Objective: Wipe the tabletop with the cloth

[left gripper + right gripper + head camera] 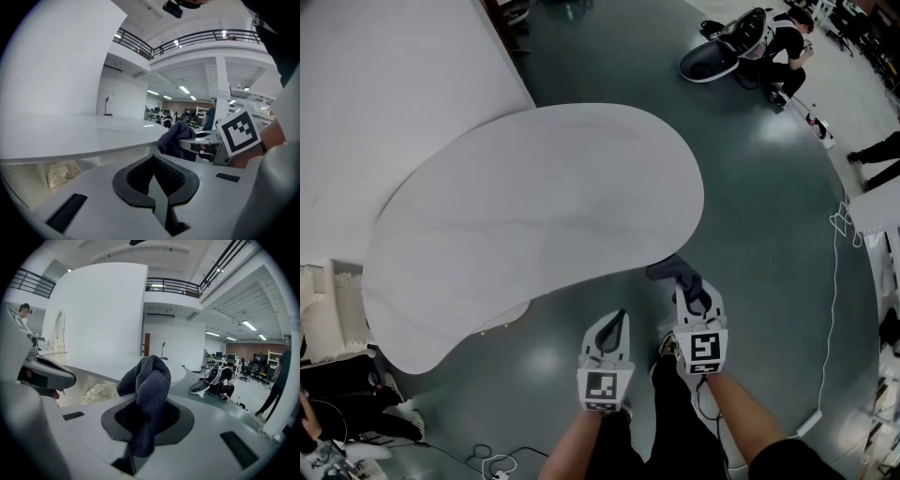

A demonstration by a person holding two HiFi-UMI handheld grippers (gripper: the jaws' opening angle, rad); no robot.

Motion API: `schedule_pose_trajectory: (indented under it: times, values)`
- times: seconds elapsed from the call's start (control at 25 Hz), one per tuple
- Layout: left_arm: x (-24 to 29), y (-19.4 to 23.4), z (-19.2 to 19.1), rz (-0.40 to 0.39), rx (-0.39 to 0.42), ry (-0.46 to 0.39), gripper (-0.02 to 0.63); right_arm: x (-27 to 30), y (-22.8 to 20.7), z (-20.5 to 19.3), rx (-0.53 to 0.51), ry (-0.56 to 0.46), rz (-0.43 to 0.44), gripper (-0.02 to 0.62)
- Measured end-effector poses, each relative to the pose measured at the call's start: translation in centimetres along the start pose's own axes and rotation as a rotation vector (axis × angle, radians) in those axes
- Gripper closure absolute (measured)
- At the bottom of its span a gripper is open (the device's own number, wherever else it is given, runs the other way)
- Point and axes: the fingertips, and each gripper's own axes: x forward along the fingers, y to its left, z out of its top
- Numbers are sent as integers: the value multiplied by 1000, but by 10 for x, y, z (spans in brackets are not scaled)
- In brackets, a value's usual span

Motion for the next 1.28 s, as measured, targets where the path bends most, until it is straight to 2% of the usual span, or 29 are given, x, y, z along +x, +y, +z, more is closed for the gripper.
schedule_pose_trajectory:
  times: [0.12, 0.32, 0.36, 0.44, 0.52, 0.6, 0.72, 0.8, 0.88, 1.0, 1.04, 1.16, 1.28]
  values:
    - [-4, -2, 22, 29, -26, -2, 598, -3, -11, 20, -12, 23, -16, 551]
    - [-12, -6, 51, 72, -38, 20, 598, 14, -45, 45, -156, 104, -38, 551]
    - [-15, -3, 57, 87, -41, 22, 598, 22, -50, 48, -159, 130, -30, 551]
    - [-22, 4, 69, 127, -51, 19, 598, 41, -61, 59, -94, 160, -29, 551]
    - [-26, 11, 80, 169, -63, 15, 598, 56, -79, 73, -40, 169, -71, 551]
    - [-31, 18, 85, 202, -77, 18, 598, 69, -88, 70, -109, 234, -95, 551]
    - [-39, 27, 85, 232, -86, 29, 598, 89, -59, 39, -287, 377, 45, 550]
    - [-44, 35, 84, 235, -74, 32, 598, 97, -42, 35, -378, 373, 105, 551]
    - [-49, 46, 85, 221, -64, 29, 598, 102, -28, 37, -338, 353, 162, 551]
    - [-60, 70, 84, 192, -71, 22, 598, 107, -11, 39, -124, 399, 205, 551]
    - [-64, 80, 84, 186, -76, 22, 598, 108, -4, 38, -85, 420, 209, 551]
    - [-77, 104, 91, 171, -77, 17, 598, 106, 22, 41, -67, 453, 226, 551]
    - [-84, 122, 99, 177, -59, 11, 598, 104, 49, 48, -92, 433, 211, 551]
